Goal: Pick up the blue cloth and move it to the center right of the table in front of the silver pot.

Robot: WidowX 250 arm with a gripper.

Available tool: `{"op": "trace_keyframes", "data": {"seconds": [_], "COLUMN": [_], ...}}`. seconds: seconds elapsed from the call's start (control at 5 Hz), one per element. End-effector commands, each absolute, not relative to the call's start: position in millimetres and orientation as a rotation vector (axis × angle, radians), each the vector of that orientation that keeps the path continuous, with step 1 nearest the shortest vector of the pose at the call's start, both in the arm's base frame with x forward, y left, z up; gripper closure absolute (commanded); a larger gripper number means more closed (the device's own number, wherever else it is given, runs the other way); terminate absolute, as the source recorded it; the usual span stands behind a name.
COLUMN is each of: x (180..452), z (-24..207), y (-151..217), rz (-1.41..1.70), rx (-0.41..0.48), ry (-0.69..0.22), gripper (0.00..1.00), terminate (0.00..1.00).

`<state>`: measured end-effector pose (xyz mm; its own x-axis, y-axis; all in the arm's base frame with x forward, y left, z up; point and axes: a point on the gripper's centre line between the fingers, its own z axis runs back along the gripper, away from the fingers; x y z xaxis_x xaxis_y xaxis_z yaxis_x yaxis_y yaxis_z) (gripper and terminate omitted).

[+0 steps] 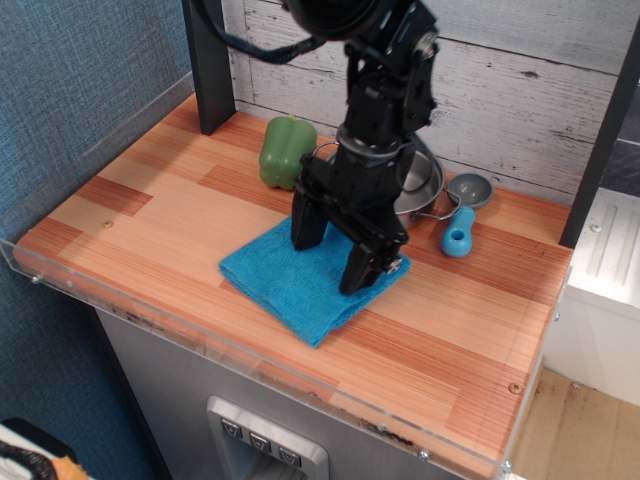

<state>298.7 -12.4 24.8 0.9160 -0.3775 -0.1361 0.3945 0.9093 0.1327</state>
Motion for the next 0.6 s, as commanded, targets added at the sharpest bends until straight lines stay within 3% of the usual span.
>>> {"op": "trace_keyframes", "data": {"seconds": [0.0, 0.4], "x": [310.0, 310.2], "z": [44.9, 41.0], "y": [-62.8, -87.3], "rz": [-0.517, -0.571], "rx": [0.231, 0.245], "ry": [0.068, 0.102], "gripper": [0.0, 0.0], "terminate": [0.0, 0.0]}}
